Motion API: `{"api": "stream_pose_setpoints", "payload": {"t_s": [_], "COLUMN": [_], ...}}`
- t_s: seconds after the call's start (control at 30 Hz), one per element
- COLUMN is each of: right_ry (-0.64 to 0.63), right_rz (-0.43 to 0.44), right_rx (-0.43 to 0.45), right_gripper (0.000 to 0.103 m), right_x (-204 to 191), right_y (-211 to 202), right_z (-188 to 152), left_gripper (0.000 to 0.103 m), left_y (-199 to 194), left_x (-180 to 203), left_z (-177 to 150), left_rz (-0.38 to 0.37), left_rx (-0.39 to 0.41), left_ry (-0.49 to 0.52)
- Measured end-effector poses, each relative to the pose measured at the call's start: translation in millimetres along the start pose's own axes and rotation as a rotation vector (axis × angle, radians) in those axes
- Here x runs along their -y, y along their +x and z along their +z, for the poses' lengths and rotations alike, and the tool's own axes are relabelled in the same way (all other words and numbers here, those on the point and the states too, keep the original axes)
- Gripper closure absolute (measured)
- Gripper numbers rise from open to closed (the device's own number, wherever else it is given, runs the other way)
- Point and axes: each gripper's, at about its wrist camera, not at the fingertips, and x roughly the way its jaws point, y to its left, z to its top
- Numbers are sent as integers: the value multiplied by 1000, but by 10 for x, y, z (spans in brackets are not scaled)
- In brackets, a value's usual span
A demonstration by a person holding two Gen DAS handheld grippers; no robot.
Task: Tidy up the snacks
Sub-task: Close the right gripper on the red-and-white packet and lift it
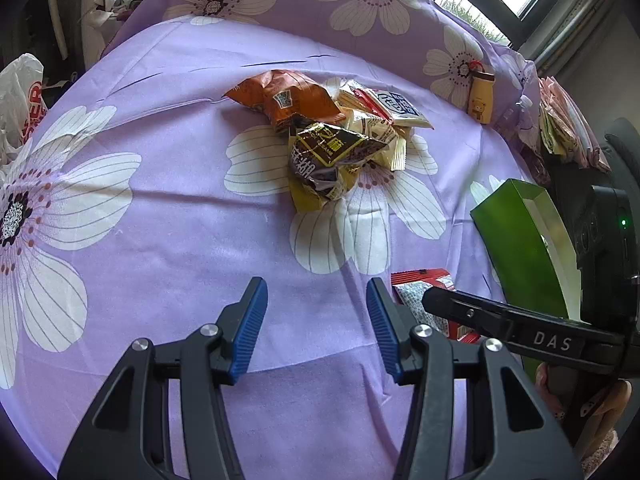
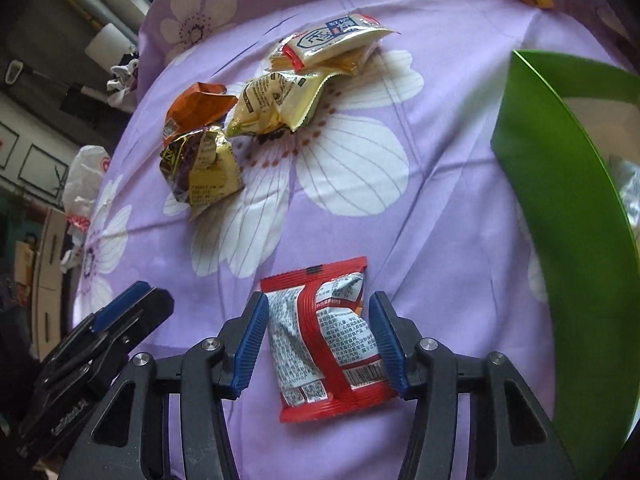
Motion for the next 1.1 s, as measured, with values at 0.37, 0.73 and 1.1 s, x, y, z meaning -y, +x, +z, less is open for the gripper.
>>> {"api": "stream_pose_setpoints", "payload": {"t_s": [0.37,0.73,1.1], "right_ry": [59,78,33], "right_rz": [88,212,164], "right_rx": [0,21,71], "right_gripper": [48,50,57], "right_x": [212,275,128], "right_y": [-82,-5,-68], "right_z": [-81,-94,-112], "left_gripper": [52,65,68], "left_y": [164,389,336], "left_x": [346,452,479], "left_z": [-225,-221,-219], "left_rz": [-171,-285,-301], "left_rx": [-136,-121,-53], "left_ry": [87,70,86]}}
